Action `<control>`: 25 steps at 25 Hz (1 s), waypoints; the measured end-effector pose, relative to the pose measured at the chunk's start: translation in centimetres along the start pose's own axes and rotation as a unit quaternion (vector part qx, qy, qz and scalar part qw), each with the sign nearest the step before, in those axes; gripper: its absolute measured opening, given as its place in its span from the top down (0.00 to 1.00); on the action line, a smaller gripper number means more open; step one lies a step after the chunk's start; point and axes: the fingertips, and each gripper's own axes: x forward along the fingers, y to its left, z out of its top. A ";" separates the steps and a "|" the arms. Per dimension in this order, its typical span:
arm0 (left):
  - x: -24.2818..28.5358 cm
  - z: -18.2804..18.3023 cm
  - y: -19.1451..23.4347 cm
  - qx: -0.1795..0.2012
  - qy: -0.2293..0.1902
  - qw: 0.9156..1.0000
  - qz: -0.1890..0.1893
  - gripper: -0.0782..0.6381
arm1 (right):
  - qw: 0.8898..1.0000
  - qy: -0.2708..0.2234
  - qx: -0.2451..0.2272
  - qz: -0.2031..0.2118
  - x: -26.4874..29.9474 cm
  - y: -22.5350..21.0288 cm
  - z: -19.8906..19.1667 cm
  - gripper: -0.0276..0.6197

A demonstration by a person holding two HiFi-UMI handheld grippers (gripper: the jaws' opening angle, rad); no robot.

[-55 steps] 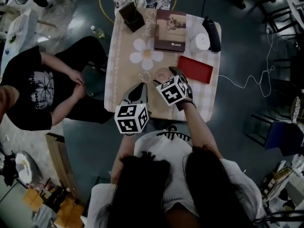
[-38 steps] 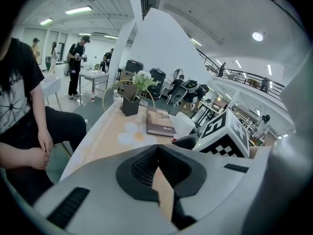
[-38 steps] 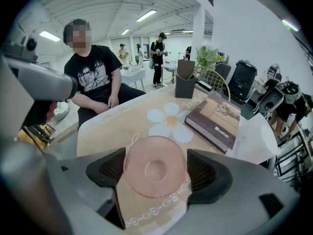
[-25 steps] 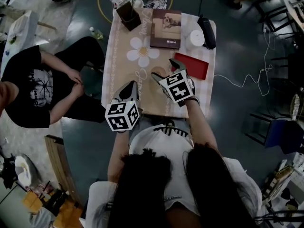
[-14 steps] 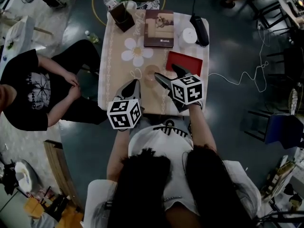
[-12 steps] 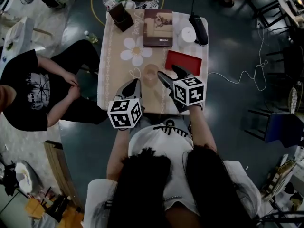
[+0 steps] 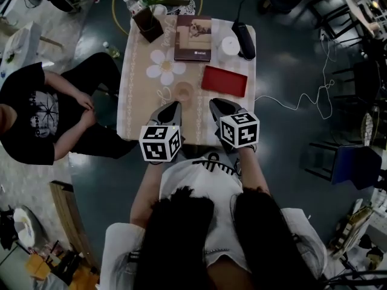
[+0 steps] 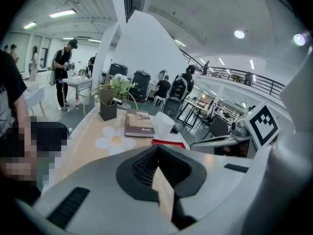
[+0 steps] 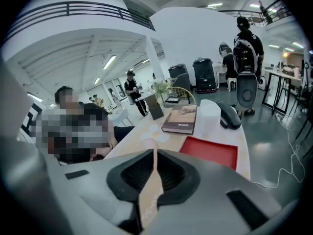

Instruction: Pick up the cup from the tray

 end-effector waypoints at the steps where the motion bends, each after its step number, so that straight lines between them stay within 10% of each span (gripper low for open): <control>1: 0.0 0.1 -0.4 0.001 -0.002 1.000 -0.002 0.88 | 1.000 0.003 -0.003 -0.005 -0.2 -0.2 -0.3 0.92; 25: -1.9 -3.3 -5.7 0.014 -0.003 1.000 0.004 0.88 | 0.997 -0.013 -0.051 -0.055 -4.8 -1.3 -3.2 0.95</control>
